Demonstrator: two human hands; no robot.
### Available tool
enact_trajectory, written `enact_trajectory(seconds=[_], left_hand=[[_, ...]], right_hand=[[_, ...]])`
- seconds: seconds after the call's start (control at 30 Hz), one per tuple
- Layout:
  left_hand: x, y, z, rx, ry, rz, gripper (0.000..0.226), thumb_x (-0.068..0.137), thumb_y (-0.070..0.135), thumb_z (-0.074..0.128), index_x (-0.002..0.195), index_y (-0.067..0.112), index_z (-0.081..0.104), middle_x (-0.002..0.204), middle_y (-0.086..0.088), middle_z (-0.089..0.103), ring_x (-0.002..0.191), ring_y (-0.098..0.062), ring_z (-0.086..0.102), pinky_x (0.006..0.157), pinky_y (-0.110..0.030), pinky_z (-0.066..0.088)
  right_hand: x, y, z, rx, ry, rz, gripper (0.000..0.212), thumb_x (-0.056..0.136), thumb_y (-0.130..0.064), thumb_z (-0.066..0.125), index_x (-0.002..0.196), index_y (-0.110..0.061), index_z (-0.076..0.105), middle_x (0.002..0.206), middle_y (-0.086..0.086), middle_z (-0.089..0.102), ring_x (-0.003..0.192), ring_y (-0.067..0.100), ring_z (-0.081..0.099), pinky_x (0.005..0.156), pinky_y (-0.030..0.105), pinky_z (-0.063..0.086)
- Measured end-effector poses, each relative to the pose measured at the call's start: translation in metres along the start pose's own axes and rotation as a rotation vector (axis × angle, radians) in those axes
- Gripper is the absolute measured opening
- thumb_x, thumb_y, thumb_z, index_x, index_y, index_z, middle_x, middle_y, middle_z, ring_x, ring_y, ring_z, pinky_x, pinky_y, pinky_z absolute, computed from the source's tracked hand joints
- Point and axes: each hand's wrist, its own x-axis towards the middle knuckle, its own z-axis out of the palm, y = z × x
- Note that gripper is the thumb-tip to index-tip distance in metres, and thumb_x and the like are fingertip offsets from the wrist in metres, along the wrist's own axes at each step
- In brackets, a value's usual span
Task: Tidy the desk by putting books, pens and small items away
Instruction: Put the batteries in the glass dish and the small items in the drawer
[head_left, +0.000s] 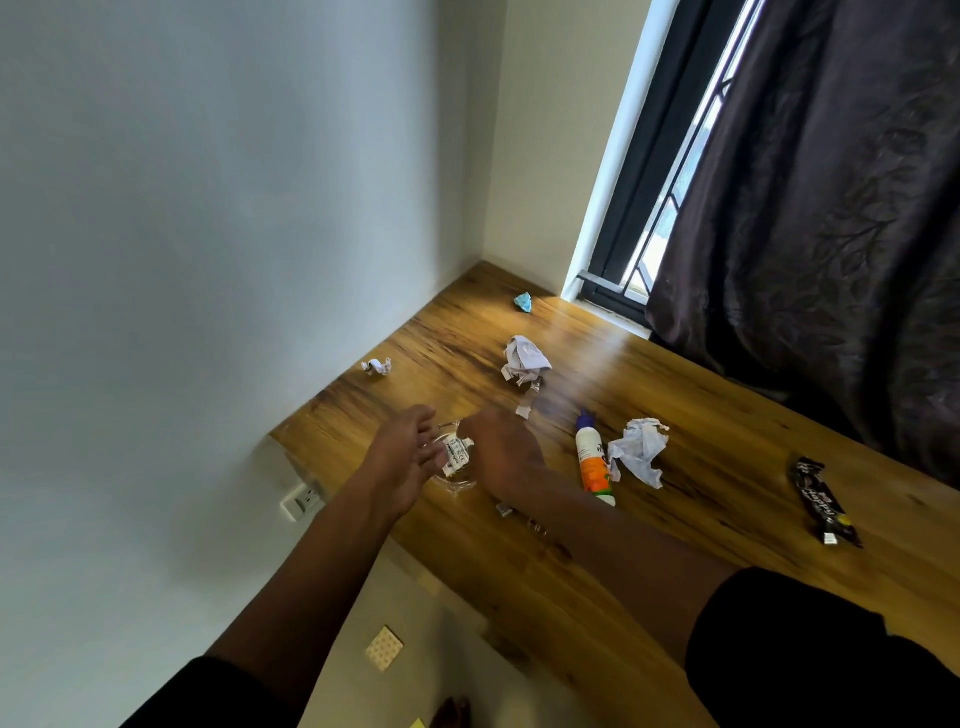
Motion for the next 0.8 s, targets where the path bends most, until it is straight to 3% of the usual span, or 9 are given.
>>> enact_trajectory(seconds=[0.03,0.1,0.27,0.37,0.6,0.8], left_hand=[[0.003,-0.004,-0.001,0.090,0.037,0.072,0.017,0.099,0.016,0.058,0.106,0.001,0.061,0.104,-0.020,0.061,0.084,-0.020,0.062,0.071,-0.032,0.050],[0.008,-0.015,-0.004,0.305,0.099,0.177,0.013,0.096,0.007,0.055,0.092,0.000,0.066,0.091,-0.024,0.065,0.071,-0.019,0.062,0.061,-0.031,0.049],[0.009,-0.026,-0.008,0.593,0.134,0.267,0.031,0.077,0.018,0.060,0.103,0.020,0.075,0.097,-0.004,0.077,0.090,-0.022,0.074,0.081,-0.044,0.062],[0.011,-0.028,-0.009,0.696,0.143,0.318,0.030,0.079,0.011,0.061,0.102,0.025,0.075,0.095,0.004,0.077,0.089,-0.016,0.073,0.081,-0.045,0.063],[0.024,-0.030,-0.015,0.846,0.168,0.397,0.050,0.062,0.031,0.063,0.110,0.024,0.075,0.095,0.006,0.076,0.088,-0.014,0.073,0.083,-0.047,0.062],[0.024,-0.030,-0.010,0.901,0.184,0.455,0.047,0.077,0.013,0.073,0.123,0.015,0.070,0.112,-0.003,0.073,0.099,-0.020,0.069,0.089,-0.049,0.059]], right_hand=[[0.000,0.001,0.001,-0.021,-0.012,-0.003,0.026,0.086,-0.021,0.077,0.112,-0.019,0.074,0.113,0.006,0.069,0.104,0.028,0.067,0.083,0.041,0.058],[-0.002,0.003,0.002,-0.045,-0.038,-0.009,0.023,0.086,-0.022,0.075,0.109,-0.021,0.076,0.110,0.006,0.069,0.104,0.028,0.067,0.083,0.040,0.058],[-0.005,0.009,0.009,-0.048,-0.032,-0.084,0.024,0.091,-0.027,0.072,0.114,-0.018,0.076,0.112,0.010,0.062,0.106,0.030,0.061,0.083,0.045,0.058],[-0.006,0.011,0.012,-0.018,0.003,-0.100,0.024,0.091,-0.030,0.070,0.112,-0.020,0.075,0.109,0.007,0.060,0.104,0.028,0.060,0.079,0.045,0.057],[-0.006,0.012,0.015,-0.038,0.014,-0.152,0.026,0.092,-0.031,0.068,0.115,-0.021,0.076,0.112,0.006,0.061,0.107,0.026,0.058,0.077,0.042,0.057],[-0.007,0.016,0.021,-0.091,0.073,-0.204,0.022,0.094,-0.033,0.065,0.105,-0.018,0.077,0.104,0.007,0.058,0.096,0.026,0.057,0.064,0.031,0.039]])
